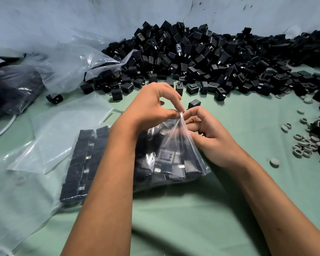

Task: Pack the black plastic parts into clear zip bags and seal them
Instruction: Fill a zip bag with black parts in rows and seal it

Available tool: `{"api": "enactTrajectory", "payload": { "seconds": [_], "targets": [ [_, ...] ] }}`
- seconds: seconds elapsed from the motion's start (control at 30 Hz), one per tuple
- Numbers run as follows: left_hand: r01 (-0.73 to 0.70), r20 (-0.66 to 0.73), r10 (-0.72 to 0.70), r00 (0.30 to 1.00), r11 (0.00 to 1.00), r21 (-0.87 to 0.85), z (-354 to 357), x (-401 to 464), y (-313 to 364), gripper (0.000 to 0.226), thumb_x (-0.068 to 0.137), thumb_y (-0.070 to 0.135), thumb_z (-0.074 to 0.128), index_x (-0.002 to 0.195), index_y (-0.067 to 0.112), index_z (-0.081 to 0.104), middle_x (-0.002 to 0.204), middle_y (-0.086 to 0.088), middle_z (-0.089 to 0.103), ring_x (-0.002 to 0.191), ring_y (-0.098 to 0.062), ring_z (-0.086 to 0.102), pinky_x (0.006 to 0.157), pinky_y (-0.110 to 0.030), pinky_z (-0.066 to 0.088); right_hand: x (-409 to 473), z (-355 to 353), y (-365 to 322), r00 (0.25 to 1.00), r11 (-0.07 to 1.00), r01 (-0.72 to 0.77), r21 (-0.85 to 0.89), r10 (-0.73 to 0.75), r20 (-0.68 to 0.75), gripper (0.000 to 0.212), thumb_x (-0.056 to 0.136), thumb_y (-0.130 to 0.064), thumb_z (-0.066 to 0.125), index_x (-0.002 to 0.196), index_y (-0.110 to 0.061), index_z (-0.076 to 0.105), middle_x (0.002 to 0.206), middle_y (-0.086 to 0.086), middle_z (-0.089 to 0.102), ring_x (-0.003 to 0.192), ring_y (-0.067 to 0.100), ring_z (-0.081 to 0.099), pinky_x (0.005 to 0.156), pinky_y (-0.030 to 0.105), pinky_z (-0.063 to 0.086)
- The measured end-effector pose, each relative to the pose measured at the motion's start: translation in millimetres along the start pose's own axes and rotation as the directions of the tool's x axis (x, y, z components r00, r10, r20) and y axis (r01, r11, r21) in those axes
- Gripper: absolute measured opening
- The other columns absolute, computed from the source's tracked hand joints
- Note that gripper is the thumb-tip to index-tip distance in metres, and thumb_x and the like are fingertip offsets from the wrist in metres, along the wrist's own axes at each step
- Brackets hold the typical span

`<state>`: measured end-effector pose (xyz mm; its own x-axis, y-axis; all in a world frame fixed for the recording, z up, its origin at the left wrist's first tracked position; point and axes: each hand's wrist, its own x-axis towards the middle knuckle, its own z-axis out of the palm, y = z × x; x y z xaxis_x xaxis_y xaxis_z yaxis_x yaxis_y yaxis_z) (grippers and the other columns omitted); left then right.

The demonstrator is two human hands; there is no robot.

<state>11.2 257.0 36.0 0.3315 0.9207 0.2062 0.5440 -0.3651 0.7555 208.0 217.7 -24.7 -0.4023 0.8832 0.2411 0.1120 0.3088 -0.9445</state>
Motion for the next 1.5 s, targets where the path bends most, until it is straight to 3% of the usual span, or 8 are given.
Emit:
{"api": "enactTrajectory", "payload": {
  "seconds": [0.17,0.27,0.4,0.5,0.7,0.87,1.33,1.5],
  "targets": [
    [-0.003,-0.002,0.003,1.0,1.0,-0.012,-2,0,-2,0.016,0.077,0.011,0.088,0.084,0.023,0.082,0.11,0.007,0.069,0.11,-0.002,0.063,0.098,-0.036,0.052,4,0,-1,0.985,0.996,0.067,0.061,-0.056,-0.162,0.018,0.096,0.003,0.053,0.107,-0.009,0.06,0.087,-0.001,0.077,0.084,0.01,0.072,0.077,0.025,0.053],
    [0.001,0.0,-0.001,1.0,1.0,-0.012,-1,-1,-2,0.017,0.077,0.009,0.087,0.085,0.024,0.083,0.11,0.009,0.07,0.108,0.0,0.062,0.092,-0.024,0.049,13,-12,7,0.889,0.947,-0.035,-0.318,-0.116,-0.444,0.023,0.094,0.0,0.056,0.097,-0.021,0.064,0.092,-0.01,0.076,0.088,0.004,0.068,0.075,0.025,0.046],
    [-0.009,0.01,0.009,1.0,1.0,0.01,2,0,0,0.017,0.077,0.008,0.086,0.084,0.023,0.082,0.109,0.009,0.07,0.106,0.001,0.062,0.089,-0.019,0.049,38,-31,19,0.947,0.583,-0.231,-0.779,-0.048,-0.317,0.055,0.093,0.001,0.058,0.136,-0.032,0.058,0.144,-0.003,0.055,0.131,0.025,0.037,0.109,0.033,0.034],
    [-0.021,0.012,0.02,1.0,0.999,0.031,2,1,0,0.018,0.077,0.007,0.086,0.084,0.023,0.082,0.108,0.009,0.07,0.104,0.002,0.062,0.085,-0.01,0.046,55,-32,23,0.981,0.51,-0.196,-0.837,0.1,-0.168,0.067,0.095,0.002,0.059,0.152,-0.032,0.047,0.159,0.003,0.039,0.143,0.029,0.027,0.12,0.045,0.029],
    [-0.014,0.003,0.014,1.0,1.0,0.017,0,0,-4,0.017,0.077,0.01,0.087,0.084,0.025,0.082,0.11,0.01,0.07,0.107,0.001,0.062,0.091,-0.02,0.049,49,-21,25,0.921,0.701,-0.259,-0.664,-0.027,-0.388,0.029,0.092,-0.02,0.075,0.121,-0.021,0.073,0.108,0.004,0.067,0.102,0.023,0.063,0.093,0.032,0.049],
    [-0.004,-0.001,0.004,1.0,1.0,0.012,1,0,-4,0.018,0.077,0.011,0.088,0.084,0.027,0.082,0.109,0.012,0.07,0.107,0.003,0.062,0.09,-0.019,0.047,24,-21,16,0.821,0.972,-0.185,-0.145,0.071,-0.567,0.027,0.084,-0.033,0.084,0.099,-0.016,0.07,0.079,0.0,0.076,0.064,0.011,0.07,0.055,0.02,0.052],
    [-0.019,-0.019,0.019,1.0,1.0,0.011,3,2,-4,0.017,0.076,0.01,0.088,0.084,0.025,0.082,0.108,0.01,0.07,0.105,0.001,0.063,0.089,-0.021,0.049,8,-4,3,0.925,0.996,-0.086,0.034,0.092,-0.368,0.007,0.09,-0.005,0.077,0.084,-0.005,0.074,0.065,0.009,0.072,0.053,0.016,0.068,0.05,0.019,0.051],
    [-0.031,-0.025,0.031,0.999,0.999,0.021,3,2,-5,0.018,0.075,0.011,0.087,0.082,0.026,0.082,0.107,0.01,0.071,0.106,0.0,0.063,0.089,-0.022,0.05,7,5,2,0.966,0.998,-0.059,-0.03,0.049,-0.253,0.004,0.088,-0.01,0.08,0.09,-0.012,0.078,0.081,0.007,0.078,0.071,0.026,0.076,0.067,0.038,0.064]
  ]
}}
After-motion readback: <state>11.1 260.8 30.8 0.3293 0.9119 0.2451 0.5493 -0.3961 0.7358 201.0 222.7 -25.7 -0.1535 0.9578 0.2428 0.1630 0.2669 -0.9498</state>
